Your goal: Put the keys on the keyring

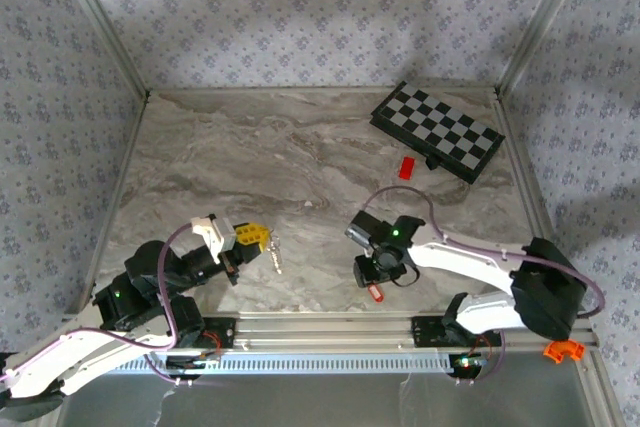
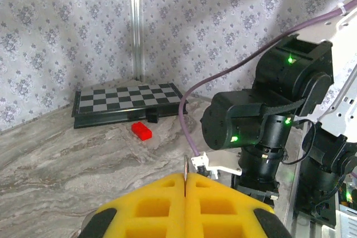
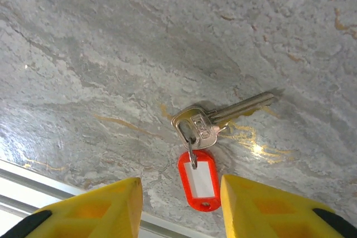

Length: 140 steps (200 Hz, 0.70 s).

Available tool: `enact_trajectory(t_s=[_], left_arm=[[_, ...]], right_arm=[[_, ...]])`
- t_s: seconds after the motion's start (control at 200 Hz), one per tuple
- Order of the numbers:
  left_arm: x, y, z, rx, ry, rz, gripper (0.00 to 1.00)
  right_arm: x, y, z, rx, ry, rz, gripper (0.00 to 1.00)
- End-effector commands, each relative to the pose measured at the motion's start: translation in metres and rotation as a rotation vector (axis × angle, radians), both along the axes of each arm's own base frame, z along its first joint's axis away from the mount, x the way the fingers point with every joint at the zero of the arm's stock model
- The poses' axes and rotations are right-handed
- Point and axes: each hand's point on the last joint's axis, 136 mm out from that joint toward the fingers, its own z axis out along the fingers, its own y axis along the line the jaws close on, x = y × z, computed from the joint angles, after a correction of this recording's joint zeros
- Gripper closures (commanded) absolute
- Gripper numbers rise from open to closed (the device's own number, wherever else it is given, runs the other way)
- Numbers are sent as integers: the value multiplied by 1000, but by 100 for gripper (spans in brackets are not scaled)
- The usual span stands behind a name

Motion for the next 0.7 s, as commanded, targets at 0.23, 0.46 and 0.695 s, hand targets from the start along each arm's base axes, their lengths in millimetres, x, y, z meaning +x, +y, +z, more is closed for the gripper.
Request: enact_trajectory(t_s=[0.23,0.46,0.695], left_arm=[[-3,-1,17,-65,-16,-21,100],[-3,-1,17,-64,-18,-21,100],[-3,-1,17,-62,-18,-21,100]], right_arm=[[4,0,-7,68,-53,-55,61],[-5,-16,-13,90,-35,-135,62],[4,-10,-12,225,-71,-188,62]])
